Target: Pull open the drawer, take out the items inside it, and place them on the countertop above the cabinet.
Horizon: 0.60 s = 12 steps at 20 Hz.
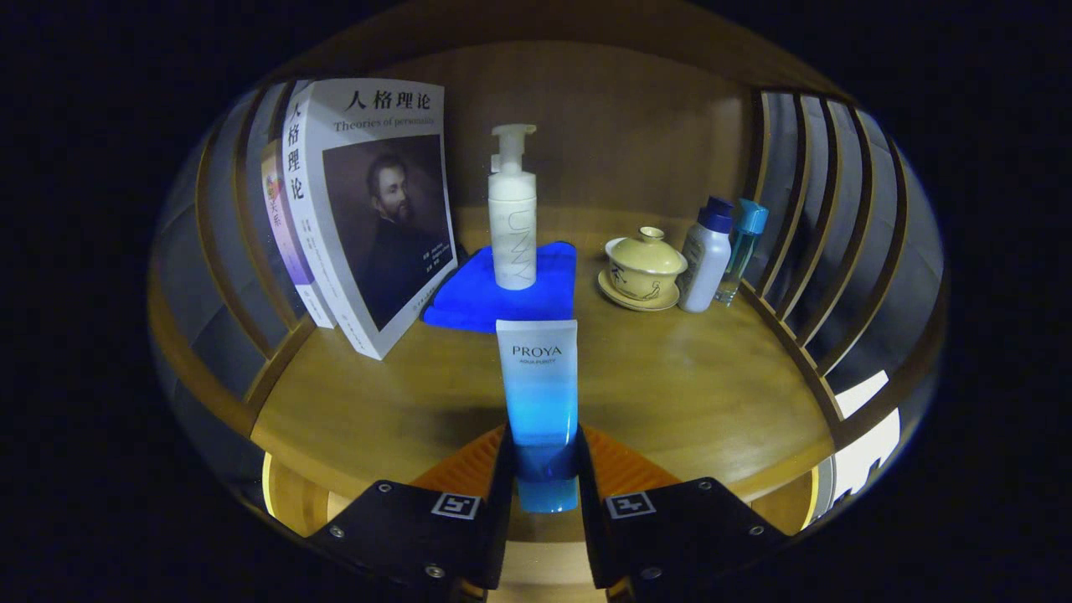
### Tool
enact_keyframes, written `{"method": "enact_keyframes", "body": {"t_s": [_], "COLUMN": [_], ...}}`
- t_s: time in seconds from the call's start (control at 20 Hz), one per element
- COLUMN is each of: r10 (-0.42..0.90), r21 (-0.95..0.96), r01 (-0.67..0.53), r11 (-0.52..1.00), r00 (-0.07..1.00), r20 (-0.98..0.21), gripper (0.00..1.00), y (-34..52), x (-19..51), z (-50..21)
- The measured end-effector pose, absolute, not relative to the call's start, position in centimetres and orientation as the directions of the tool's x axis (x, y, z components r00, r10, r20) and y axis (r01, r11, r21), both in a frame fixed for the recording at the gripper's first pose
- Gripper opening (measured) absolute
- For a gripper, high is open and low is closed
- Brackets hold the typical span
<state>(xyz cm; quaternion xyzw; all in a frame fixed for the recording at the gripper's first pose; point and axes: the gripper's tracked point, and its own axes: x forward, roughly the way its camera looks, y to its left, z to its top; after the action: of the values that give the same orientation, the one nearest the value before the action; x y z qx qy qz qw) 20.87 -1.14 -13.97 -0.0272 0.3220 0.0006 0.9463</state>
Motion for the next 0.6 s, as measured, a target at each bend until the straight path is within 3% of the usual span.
{"method": "enact_keyframes", "body": {"t_s": [0.35, 0.55, 0.6], "r10": [0.013, 0.06, 0.067], "r21": [-0.013, 0.071, 0.094], "r01": [-0.026, -0.027, -0.025], "r11": [1.0, 0.997, 0.995], "r00": [0.793, 0.853, 0.874], "r20": [-0.609, -0.519, -0.481], "gripper": [0.48, 0.91, 0.96], "y": [-1.4, -0.5, -0.4], "x": [21.8, 20.3, 19.5], "z": [-14.7, -11.8, -10.5]}}
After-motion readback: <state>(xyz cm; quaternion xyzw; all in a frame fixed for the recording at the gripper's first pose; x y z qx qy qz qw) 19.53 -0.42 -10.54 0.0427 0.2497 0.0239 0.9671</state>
